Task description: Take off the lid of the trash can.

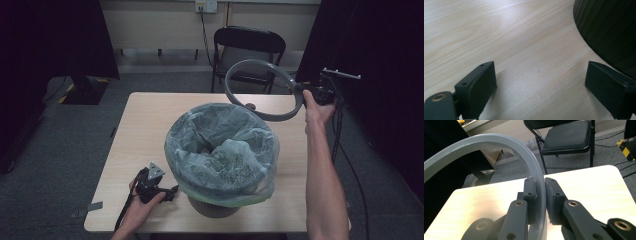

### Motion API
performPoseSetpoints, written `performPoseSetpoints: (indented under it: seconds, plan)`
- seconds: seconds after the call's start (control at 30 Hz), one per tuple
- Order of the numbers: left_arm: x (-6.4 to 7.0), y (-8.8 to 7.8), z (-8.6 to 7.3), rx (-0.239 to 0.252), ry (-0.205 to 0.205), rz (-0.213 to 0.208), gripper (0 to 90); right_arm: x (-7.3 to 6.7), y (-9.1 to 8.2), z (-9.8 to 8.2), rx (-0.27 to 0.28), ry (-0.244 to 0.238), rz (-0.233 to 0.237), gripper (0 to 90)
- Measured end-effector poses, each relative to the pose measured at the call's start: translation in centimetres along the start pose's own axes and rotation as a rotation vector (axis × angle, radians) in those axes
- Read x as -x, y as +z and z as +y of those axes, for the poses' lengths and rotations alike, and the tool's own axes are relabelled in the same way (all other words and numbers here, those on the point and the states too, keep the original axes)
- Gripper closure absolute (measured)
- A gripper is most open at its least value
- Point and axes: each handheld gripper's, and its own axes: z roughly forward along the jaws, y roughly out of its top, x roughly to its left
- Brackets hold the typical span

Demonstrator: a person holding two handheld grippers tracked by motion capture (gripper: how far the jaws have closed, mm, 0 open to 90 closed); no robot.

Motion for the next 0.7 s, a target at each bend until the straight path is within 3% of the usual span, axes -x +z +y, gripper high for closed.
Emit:
performPoseSetpoints:
  seconds: [0.27, 0.7]
  plan:
    - [0.0, 0.0, 0.0, 0.0, 0.001, 0.0, 9.5, 0.7, 1.1, -2.3, -0.033, -0.022, -0.014, 79.5]
    - [0.0, 0.0, 0.0, 0.0, -0.002, 0.001, 9.5, 3.1, 2.8, -6.6, -0.093, -0.002, -0.045, 79.5]
